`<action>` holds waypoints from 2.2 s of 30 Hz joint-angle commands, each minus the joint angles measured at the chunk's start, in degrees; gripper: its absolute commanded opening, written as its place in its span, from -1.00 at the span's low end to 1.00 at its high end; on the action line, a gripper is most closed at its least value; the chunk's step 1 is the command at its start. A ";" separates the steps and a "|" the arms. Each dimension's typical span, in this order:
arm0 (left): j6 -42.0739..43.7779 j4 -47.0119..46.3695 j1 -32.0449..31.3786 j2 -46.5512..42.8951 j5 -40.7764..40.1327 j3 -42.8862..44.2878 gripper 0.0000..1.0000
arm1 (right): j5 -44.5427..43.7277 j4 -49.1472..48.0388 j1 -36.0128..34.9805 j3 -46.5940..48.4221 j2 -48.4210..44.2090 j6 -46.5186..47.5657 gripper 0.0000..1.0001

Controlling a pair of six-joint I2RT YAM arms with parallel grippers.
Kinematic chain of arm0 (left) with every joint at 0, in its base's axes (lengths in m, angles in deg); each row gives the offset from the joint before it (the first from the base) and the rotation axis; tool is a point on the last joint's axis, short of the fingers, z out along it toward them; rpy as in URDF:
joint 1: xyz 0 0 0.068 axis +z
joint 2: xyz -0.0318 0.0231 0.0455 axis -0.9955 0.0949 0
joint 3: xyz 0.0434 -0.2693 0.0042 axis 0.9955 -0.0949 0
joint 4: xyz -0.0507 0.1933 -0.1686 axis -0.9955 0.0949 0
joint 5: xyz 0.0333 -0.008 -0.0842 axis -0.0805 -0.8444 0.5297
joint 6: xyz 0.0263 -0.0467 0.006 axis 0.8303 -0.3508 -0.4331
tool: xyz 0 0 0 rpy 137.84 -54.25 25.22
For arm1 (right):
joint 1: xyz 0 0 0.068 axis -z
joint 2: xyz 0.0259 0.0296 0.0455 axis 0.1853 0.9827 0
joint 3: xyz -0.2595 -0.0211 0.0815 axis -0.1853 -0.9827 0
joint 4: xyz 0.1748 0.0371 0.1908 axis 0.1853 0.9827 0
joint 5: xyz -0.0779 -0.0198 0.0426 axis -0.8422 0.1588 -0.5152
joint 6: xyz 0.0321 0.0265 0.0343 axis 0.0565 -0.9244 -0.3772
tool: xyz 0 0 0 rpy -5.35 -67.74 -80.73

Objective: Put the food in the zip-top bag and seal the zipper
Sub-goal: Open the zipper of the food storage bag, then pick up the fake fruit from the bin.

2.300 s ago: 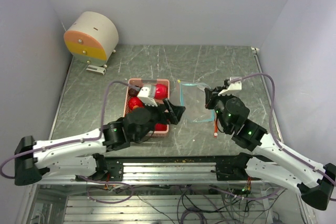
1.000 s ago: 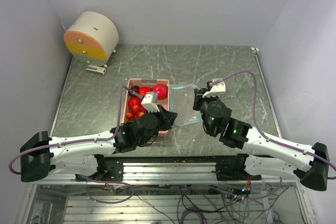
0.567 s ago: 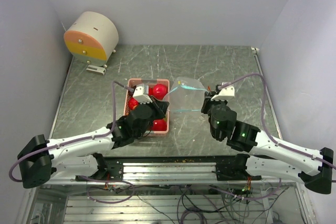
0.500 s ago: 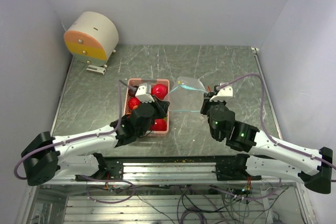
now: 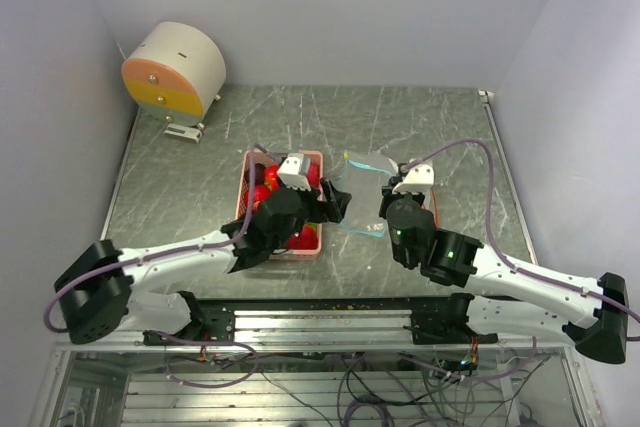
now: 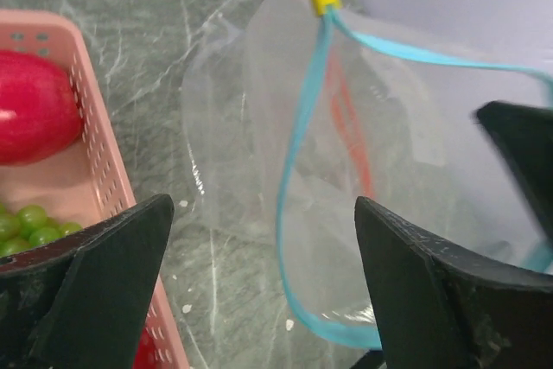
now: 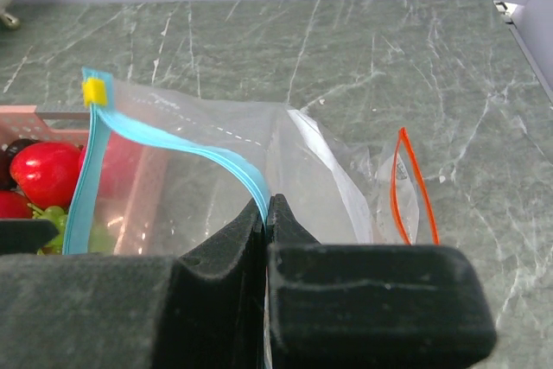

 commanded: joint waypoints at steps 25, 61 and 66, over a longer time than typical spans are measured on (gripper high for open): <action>-46.92 55.70 0.28 -20.12 -23.70 -2.03 0.99 | 0.02 -0.34 -0.27 1.01 0.77 -2.24 -1.00; -67.17 44.57 -2.00 0.32 -36.51 -6.50 0.67 | 1.69 2.80 -0.29 -0.05 -1.92 -3.88 -1.00; -65.67 42.06 -2.01 1.15 -37.13 -7.86 -0.06 | 2.10 4.01 -0.29 -0.36 -2.75 -4.87 -1.00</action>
